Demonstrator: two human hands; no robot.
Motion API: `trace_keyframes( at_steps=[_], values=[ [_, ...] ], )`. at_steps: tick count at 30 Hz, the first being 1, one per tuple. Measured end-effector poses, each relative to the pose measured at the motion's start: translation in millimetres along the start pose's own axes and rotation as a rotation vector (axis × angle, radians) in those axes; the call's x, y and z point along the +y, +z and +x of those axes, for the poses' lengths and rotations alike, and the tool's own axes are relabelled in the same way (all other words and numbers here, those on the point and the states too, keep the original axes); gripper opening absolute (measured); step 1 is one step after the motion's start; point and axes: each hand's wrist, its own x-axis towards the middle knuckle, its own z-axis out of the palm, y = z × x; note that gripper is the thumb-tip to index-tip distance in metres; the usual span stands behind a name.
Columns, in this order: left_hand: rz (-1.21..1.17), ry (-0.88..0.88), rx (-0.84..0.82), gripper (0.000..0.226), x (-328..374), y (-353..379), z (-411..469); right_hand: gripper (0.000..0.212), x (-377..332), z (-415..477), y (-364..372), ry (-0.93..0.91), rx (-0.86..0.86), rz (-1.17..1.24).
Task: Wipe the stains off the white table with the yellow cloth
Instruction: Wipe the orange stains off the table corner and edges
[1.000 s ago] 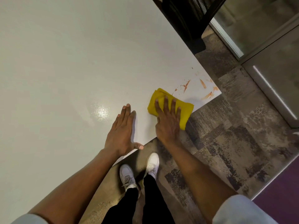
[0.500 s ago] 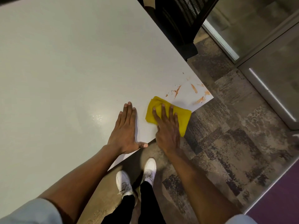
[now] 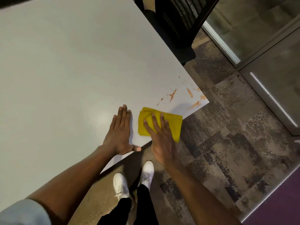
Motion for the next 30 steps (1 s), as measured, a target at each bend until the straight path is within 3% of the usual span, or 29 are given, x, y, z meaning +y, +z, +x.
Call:
trace_keyframes(
  at_steps=[3, 6, 10, 15, 18, 24, 30],
  values=[
    [-0.01, -0.004, -0.001, 0.169, 0.4, 0.1, -0.6, 0.094, 16.2, -33.2, 4.3, -0.068, 0.02, 0.01],
    [-0.004, -0.011, 0.004, 0.167, 0.1, -0.2, -0.1, 0.097, 42.8, -29.2, -6.7, 0.033, 0.056, 0.008],
    [-0.023, -0.005, 0.009, 0.168, 0.8, -1.9, -0.9, 0.082, 41.8, 11.8, -16.5, 0.188, 0.076, 0.045],
    [-0.04, -0.005, 0.025, 0.168, 1.2, -3.7, -3.2, 0.089, 8.9, -20.6, -0.5, -0.037, 0.013, 0.025],
    [-0.045, -0.001, 0.022, 0.168, 0.8, -4.0, -3.5, 0.093, 21.2, -38.1, -5.4, -0.077, -0.001, 0.003],
    [-0.054, 0.008, 0.034, 0.168, -1.7, -1.5, -1.7, 0.075, 34.1, 26.2, -20.9, 0.186, 0.057, -0.008],
    [-0.065, 0.014, 0.066, 0.169, -4.7, 1.4, -1.4, 0.09, 12.7, 6.0, -6.5, -0.043, -0.022, -0.024]
  ],
)
